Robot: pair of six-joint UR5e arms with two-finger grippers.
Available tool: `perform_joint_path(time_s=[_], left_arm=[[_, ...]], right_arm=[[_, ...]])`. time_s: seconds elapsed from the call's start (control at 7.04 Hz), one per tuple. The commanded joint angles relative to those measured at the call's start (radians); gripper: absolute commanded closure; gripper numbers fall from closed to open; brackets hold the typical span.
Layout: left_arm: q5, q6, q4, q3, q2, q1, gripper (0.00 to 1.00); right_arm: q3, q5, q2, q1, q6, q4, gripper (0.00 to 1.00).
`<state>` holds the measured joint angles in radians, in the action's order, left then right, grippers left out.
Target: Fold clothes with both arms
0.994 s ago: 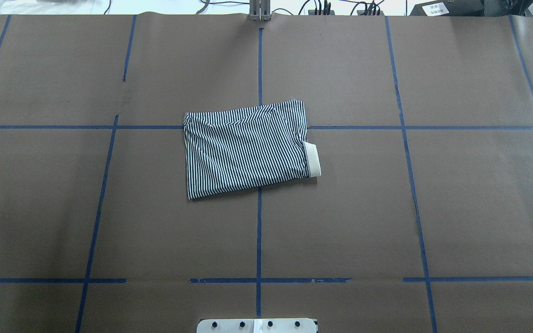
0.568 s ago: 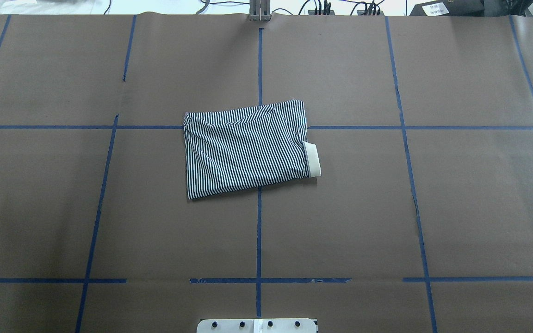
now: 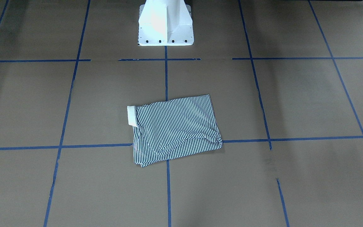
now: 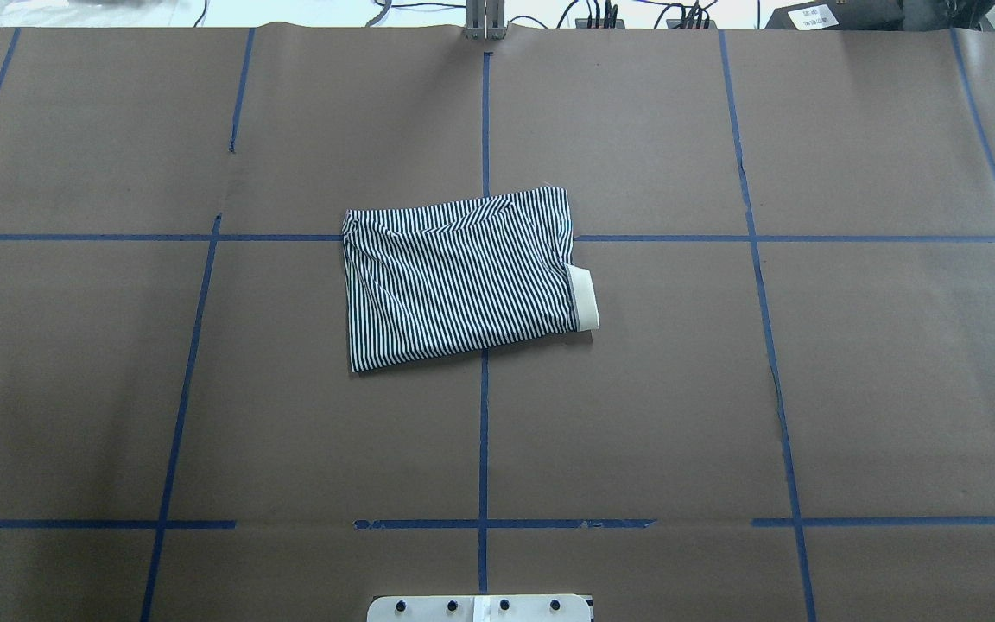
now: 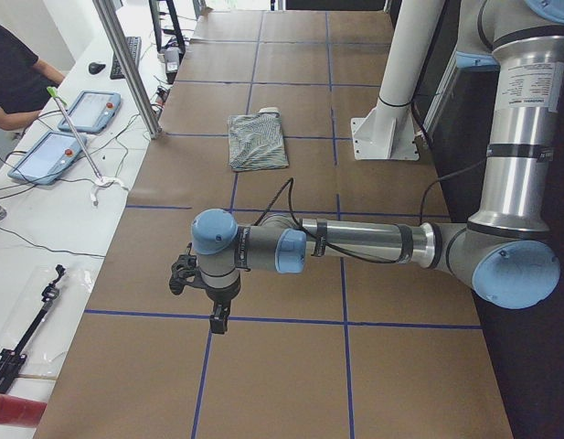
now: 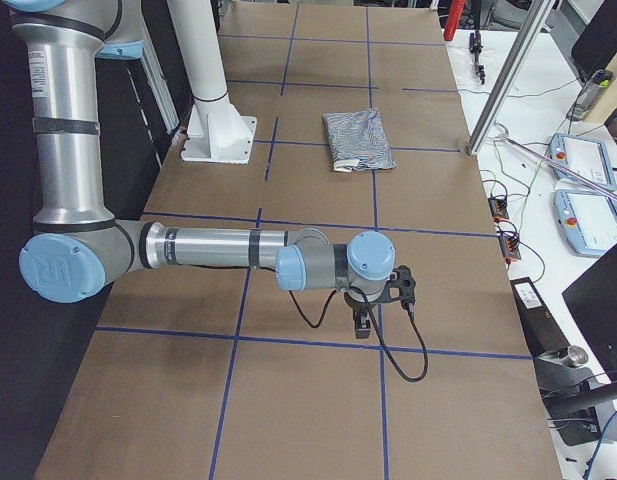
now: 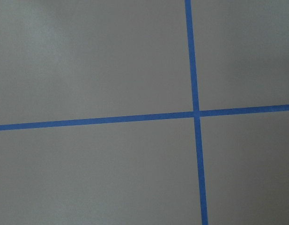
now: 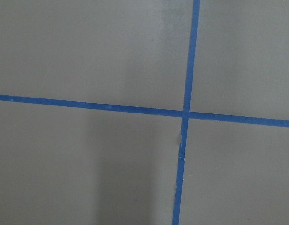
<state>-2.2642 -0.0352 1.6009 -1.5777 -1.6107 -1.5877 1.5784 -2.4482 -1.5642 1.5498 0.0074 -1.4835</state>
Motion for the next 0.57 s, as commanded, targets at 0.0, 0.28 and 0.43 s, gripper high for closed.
perform_joint_path(time_s=[0.0, 0.28, 0.43], left_arm=[[0.0, 0.0, 0.001, 0.001, 0.0, 0.0, 0.0], [-0.002, 0.0, 0.001, 0.001, 0.0, 0.0, 0.0], [-0.002, -0.002, 0.001, 0.001, 0.0, 0.0, 0.0]], right_arm=[[0.0, 0.0, 0.0, 0.003, -0.001, 0.003, 0.0], [0.0, 0.0, 0.001, 0.007, -0.001, 0.006, 0.0], [-0.004, 0.002, 0.001, 0.007, -0.001, 0.006, 0.0]])
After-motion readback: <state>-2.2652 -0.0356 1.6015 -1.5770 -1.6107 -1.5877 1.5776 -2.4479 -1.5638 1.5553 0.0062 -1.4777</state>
